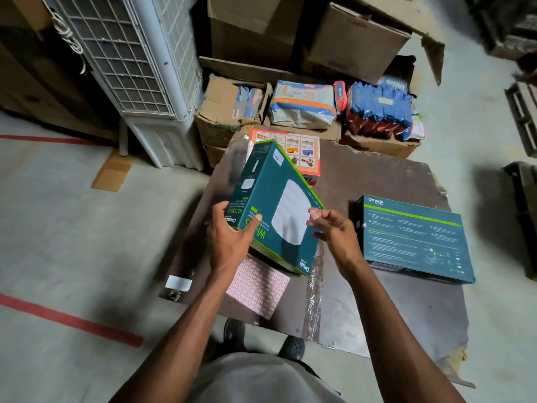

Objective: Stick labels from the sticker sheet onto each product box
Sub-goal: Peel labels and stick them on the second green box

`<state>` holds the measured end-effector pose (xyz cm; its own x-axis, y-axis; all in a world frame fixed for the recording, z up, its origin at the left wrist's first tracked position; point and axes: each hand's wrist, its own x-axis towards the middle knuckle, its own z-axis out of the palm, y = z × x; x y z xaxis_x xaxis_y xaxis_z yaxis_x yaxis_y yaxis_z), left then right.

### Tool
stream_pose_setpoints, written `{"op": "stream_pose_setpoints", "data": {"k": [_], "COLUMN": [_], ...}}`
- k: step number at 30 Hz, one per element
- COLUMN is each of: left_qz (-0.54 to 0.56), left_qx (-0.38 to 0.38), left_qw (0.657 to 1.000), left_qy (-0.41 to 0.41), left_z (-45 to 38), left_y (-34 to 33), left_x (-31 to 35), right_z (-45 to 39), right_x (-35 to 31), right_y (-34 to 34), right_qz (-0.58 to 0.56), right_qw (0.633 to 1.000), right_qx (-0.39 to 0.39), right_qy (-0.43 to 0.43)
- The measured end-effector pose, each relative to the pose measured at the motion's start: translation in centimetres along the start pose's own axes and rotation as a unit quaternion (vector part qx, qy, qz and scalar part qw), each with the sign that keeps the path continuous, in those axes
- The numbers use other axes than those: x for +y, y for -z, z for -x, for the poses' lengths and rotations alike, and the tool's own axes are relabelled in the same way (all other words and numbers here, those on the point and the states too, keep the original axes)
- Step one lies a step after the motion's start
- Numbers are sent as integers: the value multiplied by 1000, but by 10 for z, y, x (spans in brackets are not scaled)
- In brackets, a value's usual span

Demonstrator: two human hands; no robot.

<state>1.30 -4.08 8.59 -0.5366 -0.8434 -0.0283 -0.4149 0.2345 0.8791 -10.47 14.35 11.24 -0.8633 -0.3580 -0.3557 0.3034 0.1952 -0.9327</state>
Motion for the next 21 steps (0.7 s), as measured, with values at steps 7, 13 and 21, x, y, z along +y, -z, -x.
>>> {"op": "stream_pose_setpoints", "data": {"k": [7,13,21], "left_qz": [-22,-66,-114], "left_qx": [-36,-105,-186], "left_qw": [990,972,943], "left_qy": [-135,-200,-251], "left_z": [25,43,48], "left_y": [-15,-28,-31], "left_x": [39,55,52], "right_z": [22,26,39], "right_x": [-49,-42,-17], "right_y": [2,14,23], "right_qz": [9,376,414], "right_qw": [991,853,842], "right_qx": [-17,-26,4], "right_qy": [135,361,344]}}
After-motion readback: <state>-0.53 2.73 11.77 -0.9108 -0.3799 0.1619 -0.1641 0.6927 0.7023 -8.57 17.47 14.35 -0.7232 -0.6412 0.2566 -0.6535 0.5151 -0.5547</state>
